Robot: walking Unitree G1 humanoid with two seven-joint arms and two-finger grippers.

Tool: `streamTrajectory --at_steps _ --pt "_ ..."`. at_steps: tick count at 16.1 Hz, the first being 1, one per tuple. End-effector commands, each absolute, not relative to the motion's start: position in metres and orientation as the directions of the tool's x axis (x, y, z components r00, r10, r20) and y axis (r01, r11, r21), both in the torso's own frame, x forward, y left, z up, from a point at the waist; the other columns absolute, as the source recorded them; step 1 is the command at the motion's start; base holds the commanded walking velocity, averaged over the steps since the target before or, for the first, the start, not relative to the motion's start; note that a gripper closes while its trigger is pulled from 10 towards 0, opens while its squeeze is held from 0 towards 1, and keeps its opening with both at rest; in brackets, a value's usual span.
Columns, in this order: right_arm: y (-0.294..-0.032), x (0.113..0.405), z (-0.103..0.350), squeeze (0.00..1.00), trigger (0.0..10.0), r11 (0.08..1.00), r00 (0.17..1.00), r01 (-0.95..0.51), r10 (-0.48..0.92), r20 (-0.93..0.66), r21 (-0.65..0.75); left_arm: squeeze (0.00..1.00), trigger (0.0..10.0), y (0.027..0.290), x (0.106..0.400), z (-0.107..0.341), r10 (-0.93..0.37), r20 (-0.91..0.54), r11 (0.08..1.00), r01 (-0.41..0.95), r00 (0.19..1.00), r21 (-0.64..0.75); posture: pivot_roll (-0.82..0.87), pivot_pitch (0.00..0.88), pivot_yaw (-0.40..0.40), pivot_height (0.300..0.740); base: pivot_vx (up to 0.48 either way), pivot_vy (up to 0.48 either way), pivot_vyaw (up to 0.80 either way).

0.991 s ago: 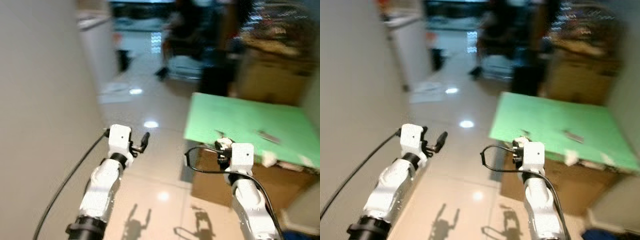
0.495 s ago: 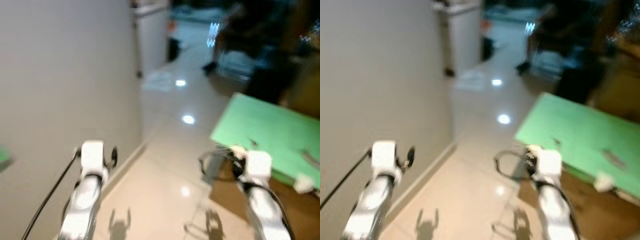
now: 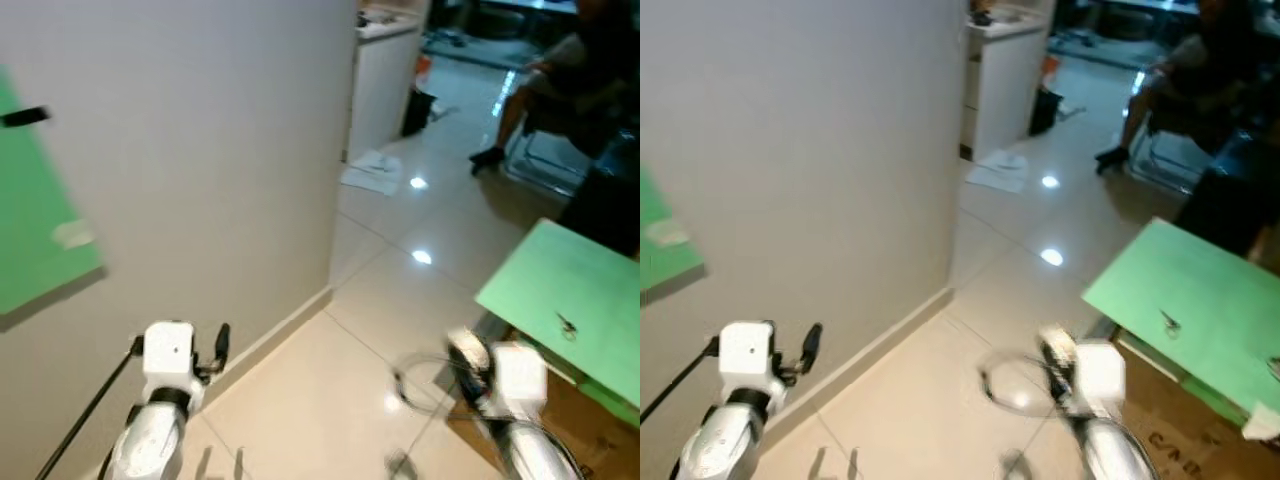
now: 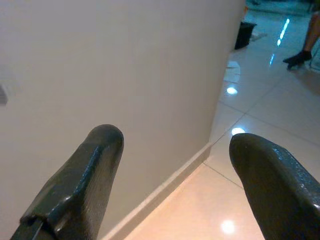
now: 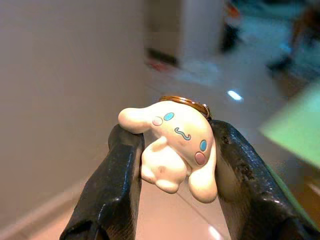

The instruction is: Hang keys on a hook

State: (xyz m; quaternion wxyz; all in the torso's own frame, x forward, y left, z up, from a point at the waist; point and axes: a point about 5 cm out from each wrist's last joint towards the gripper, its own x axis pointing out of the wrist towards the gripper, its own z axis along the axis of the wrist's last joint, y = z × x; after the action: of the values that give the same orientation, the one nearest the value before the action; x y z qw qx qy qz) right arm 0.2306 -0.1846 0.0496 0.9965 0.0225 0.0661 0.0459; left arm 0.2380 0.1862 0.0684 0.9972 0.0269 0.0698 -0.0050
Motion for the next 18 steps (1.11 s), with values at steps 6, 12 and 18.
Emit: streamTrajectory --at_steps 6,12,18 --pt "-0.172 0.253 0.068 0.00 0.0 0.986 0.987 -0.135 0.143 -0.074 0.097 0.00 10.0 0.185 0.245 0.075 -0.005 -0.131 0.995 0.019 0.991 0.102 -0.06 0.000 -0.014 0.740 0.000 0.000 0.62" --pt "-0.167 0.274 0.076 0.00 0.0 0.981 0.985 -0.155 0.163 -0.060 0.114 0.00 10.0 0.179 0.271 0.087 -0.005 -0.087 0.995 0.013 0.996 0.095 -0.07 0.000 -0.022 0.740 0.000 0.000 0.59" --pt "-0.165 0.281 0.080 0.00 0.0 0.974 0.977 -0.199 0.206 -0.058 0.108 0.00 10.0 0.171 0.275 0.087 -0.002 -0.080 0.996 0.009 0.997 0.090 -0.07 0.000 -0.036 0.740 0.000 0.000 0.57"
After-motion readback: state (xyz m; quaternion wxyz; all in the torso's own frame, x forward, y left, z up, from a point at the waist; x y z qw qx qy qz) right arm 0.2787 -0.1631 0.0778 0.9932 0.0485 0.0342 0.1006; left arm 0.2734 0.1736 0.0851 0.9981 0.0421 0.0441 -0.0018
